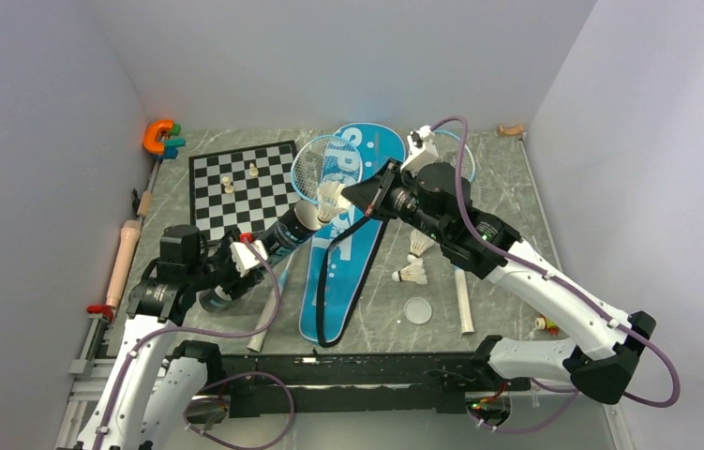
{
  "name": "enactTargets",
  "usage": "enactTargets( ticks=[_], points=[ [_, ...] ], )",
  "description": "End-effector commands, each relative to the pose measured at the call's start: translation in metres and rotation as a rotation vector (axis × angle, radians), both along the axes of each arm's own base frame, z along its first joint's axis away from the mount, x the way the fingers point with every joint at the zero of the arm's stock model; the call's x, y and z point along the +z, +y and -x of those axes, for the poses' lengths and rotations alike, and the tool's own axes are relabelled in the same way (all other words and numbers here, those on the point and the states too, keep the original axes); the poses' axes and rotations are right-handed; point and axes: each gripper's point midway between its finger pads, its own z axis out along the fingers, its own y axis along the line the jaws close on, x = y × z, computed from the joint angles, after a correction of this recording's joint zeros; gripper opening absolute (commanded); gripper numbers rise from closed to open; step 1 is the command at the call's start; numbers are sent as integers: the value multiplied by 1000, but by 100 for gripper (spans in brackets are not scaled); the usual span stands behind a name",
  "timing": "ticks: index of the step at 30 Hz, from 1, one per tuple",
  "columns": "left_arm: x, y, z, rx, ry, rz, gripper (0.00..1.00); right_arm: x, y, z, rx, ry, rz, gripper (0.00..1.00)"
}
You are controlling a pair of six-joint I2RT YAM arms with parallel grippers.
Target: Pack up the badminton gear
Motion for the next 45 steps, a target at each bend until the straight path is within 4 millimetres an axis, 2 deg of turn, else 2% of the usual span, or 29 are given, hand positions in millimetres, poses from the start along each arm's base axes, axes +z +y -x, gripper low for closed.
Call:
enactTargets(
  ticks=[1,5,12,16,19,23,27,33,35,38,41,43,45],
  points=[
    [35,-10,-4,-51,-106,47,52,30,9,-7,-12,-73,-104,0],
    [36,-10,-5,-44,-114,46,51,36,16,-6,8,-85,-113,0],
    [43,-11,-8,-35,-124,64,51,21,35,0,60,-58,-118,0],
    [45,-10,-9,-24,-129,68,50,14,38,2,69,-56,-105,0],
    [46,-10,-10,-19,-139,72,49,5,33,5,64,-54,-83,8],
    [51,-11,-11,-16,-146,86,48,-5,25,8,51,-46,-52,28],
    [51,-12,-10,-16,-139,96,47,-12,22,11,60,-33,-24,43],
    [49,-12,-8,-26,-139,82,47,-14,11,11,34,-43,30,48],
    [46,-12,-7,-35,-134,77,47,-12,3,6,3,-50,68,53],
    [43,-13,-5,-52,-137,71,48,-15,5,2,7,-48,125,54],
    [43,-13,-2,-66,-148,60,48,-30,-2,-8,-41,2,249,54],
    [39,-12,0,-75,-137,46,48,-52,-27,-24,-145,99,370,60],
    [36,-12,3,-85,-130,38,48,-97,-58,-37,-213,266,473,58]
  ],
)
